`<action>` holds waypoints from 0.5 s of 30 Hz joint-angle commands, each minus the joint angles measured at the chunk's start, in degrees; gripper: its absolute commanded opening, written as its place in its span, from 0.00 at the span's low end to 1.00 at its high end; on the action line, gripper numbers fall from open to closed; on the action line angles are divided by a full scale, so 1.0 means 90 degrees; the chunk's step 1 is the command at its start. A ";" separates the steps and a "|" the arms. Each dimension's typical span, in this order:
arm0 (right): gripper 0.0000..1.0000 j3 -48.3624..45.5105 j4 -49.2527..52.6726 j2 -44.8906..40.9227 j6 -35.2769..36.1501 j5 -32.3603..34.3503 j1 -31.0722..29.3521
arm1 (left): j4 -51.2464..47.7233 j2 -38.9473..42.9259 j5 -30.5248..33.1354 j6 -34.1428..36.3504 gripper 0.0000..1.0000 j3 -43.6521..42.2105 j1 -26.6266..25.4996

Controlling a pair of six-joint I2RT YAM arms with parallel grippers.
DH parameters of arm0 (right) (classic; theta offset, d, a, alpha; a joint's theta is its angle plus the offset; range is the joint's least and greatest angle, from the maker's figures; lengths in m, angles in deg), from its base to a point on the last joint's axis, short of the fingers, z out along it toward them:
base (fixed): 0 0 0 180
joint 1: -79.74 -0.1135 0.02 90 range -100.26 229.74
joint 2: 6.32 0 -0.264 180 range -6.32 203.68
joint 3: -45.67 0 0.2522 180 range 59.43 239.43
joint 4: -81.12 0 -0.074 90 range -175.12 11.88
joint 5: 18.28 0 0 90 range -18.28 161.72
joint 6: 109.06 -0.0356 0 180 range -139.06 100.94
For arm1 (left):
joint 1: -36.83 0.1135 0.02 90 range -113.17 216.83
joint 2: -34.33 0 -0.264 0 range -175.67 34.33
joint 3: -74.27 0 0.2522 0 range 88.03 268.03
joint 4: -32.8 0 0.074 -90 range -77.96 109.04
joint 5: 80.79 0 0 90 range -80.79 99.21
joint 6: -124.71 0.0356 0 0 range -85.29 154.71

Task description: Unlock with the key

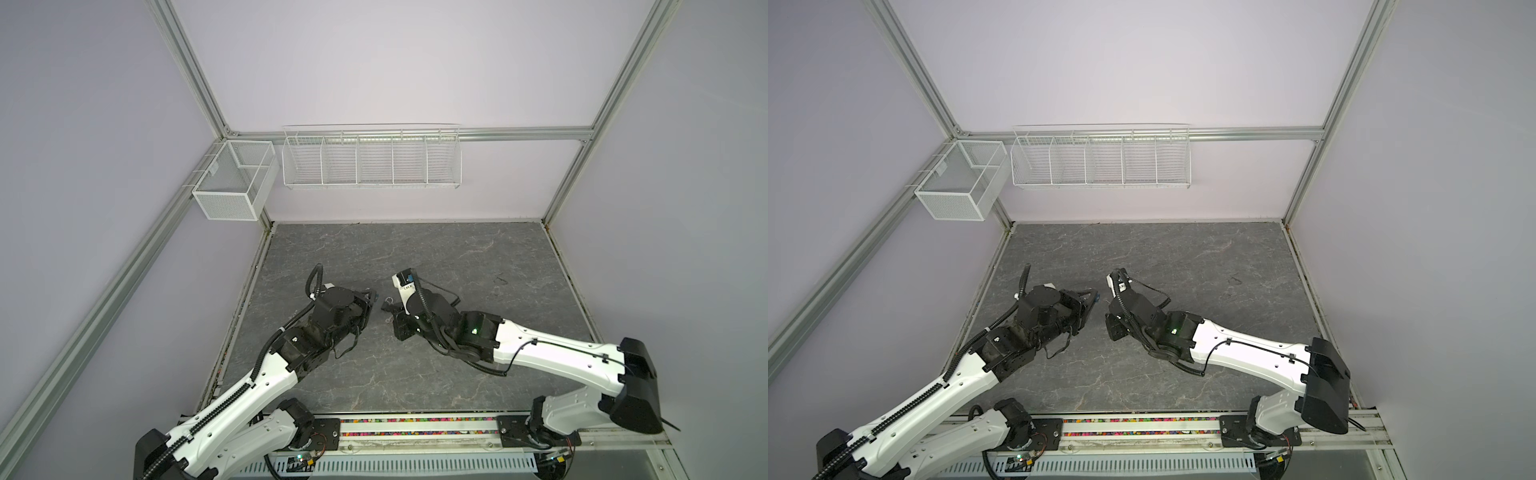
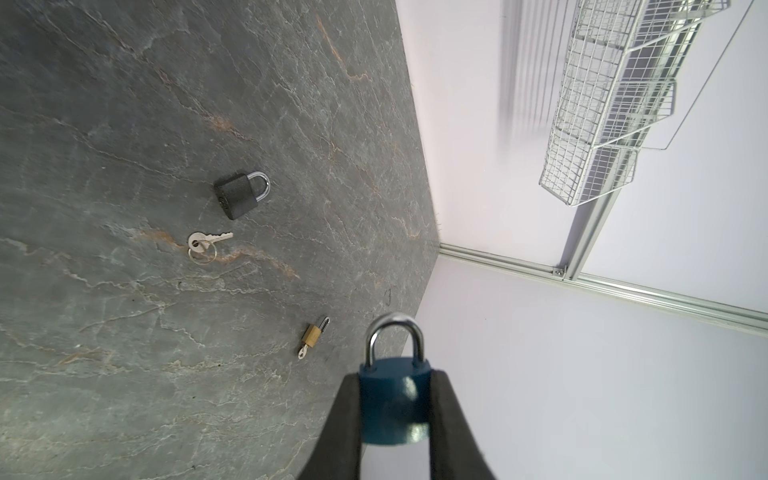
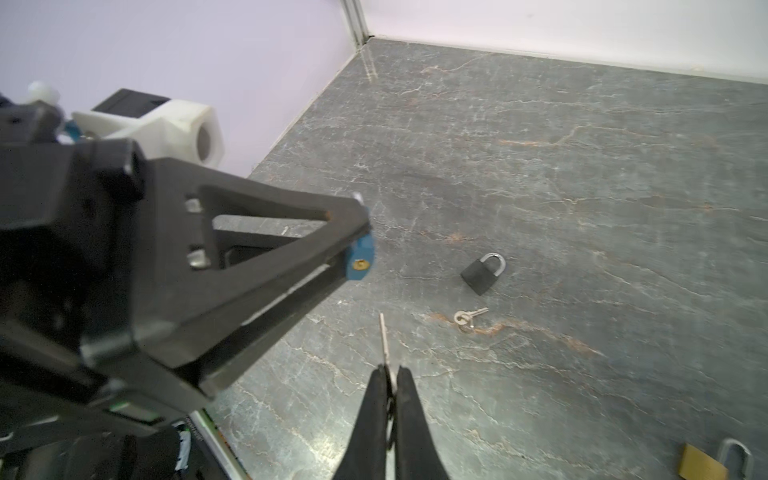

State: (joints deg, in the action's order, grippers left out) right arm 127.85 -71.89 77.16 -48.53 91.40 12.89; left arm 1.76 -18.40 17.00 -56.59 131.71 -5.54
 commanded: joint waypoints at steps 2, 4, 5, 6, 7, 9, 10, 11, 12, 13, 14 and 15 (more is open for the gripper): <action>0.06 0.0297 -0.0445 0.0295 0.0121 -0.0361 0.0026 | 0.0138 -0.0099 -0.0101 -0.0080 0.00 0.0340 0.0028; 0.06 0.0298 -0.0455 0.0312 0.0112 -0.0285 0.0073 | 0.0140 -0.0088 -0.0124 -0.0096 0.00 0.0350 0.0024; 0.07 0.0298 -0.0438 0.0314 0.0086 -0.0257 0.0106 | 0.0129 -0.0072 -0.0112 -0.0099 0.00 0.0340 0.0021; 0.06 0.0298 -0.0418 0.0328 0.0032 -0.0239 0.0143 | 0.0107 -0.0050 -0.0096 -0.0098 0.00 0.0341 0.0023; 0.06 0.0315 -0.0381 0.0341 -0.0009 -0.0243 0.0184 | 0.0091 -0.0034 -0.0086 -0.0104 0.00 0.0337 0.0021; 0.06 0.0403 -0.0213 0.0392 -0.0096 -0.0182 0.0247 | 0.0104 -0.0011 -0.0103 -0.0109 0.00 0.0356 0.0027; 0.06 0.0397 -0.0224 0.0382 -0.0084 -0.0159 0.0255 | 0.0102 -0.0002 -0.0097 -0.0107 0.00 0.0369 0.0020; 0.06 0.0363 -0.0280 0.0354 -0.0048 -0.0079 0.0256 | 0.0057 -0.0002 -0.0085 -0.0094 0.00 0.0385 0.0024; 0.06 0.0347 -0.0298 0.0326 -0.0028 -0.0035 0.0253 | 0.0015 -0.0001 -0.0076 -0.0088 0.00 0.0387 0.0025; 0.06 0.0355 -0.0294 0.0340 -0.0007 -0.0001 0.0266 | 0.0006 0.0004 -0.0075 -0.0088 0.00 0.0379 0.0022; 0.06 0.0401 -0.0221 0.0370 -0.0001 0.0023 0.0286 | 0.0026 0.0014 -0.0084 -0.0099 0.00 0.0362 0.0026; 0.07 0.0455 -0.0149 0.0414 -0.0006 0.0039 0.0295 | 0.0053 0.0009 -0.0087 -0.0102 0.00 0.0375 0.0021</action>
State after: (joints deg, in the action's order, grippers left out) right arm 130.08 -73.42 80.09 -48.62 90.31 15.17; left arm 2.00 -19.14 16.41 -56.75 133.05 -5.50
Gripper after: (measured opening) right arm 0.068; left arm 0.211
